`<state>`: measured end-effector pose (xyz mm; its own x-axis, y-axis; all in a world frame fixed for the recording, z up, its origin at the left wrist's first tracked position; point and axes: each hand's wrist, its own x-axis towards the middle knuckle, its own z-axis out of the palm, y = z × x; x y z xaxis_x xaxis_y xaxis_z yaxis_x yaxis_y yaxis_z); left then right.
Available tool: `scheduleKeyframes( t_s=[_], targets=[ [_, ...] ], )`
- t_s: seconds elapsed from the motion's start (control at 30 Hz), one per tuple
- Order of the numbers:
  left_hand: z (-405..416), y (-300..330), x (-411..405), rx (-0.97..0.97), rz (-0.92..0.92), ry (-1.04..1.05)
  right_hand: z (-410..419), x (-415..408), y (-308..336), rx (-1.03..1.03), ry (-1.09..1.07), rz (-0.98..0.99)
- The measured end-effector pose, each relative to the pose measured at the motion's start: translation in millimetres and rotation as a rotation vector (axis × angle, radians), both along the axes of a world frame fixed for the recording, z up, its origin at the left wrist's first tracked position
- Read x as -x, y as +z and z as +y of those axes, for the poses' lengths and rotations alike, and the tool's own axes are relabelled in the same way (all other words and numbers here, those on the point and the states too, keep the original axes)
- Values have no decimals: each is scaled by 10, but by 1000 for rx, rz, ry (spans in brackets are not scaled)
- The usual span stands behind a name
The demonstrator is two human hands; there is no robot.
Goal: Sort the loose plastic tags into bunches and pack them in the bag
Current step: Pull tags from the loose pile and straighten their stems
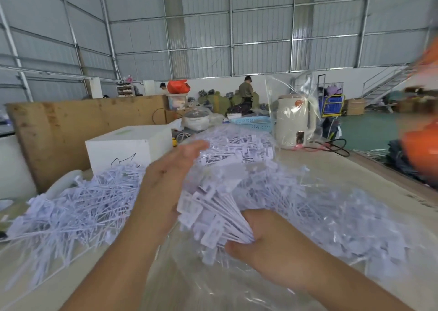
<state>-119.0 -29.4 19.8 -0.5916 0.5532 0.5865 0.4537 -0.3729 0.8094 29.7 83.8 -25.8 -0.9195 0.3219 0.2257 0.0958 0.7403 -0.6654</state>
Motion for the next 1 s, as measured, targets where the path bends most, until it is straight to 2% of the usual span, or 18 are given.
scheduleKeyframes(
  t_s=[0.13, 0.23, 0.3, 0.43, 0.63, 0.77, 0.83, 1.0],
  targets=[
    [87, -118, -135, 20, 54, 22, 40, 3, -17, -98, -156, -22],
    [114, -207, -189, 60, 51, -93, 30, 12, -18, -163, -247, -7],
    [117, -239, -238, 101, 111, -150, 39, 15, -19, -186, -282, -21],
    [118, -265, -266, 174, 145, -228, 131, -18, -18, -166, -368, -37],
    [102, -245, -183, 218, 106, -203, 149, -39, 29, -164, -368, -74],
    [102, -187, -80, 175, 30, -160, 102, -52, 50, -268, -349, -129],
    [106, -202, -131, 187, -3, -206, 58, -48, 40, -310, -329, -157],
    [179, -283, -329, 167, 18, -211, 79, -73, 15, -293, -390, -111]
  ],
)
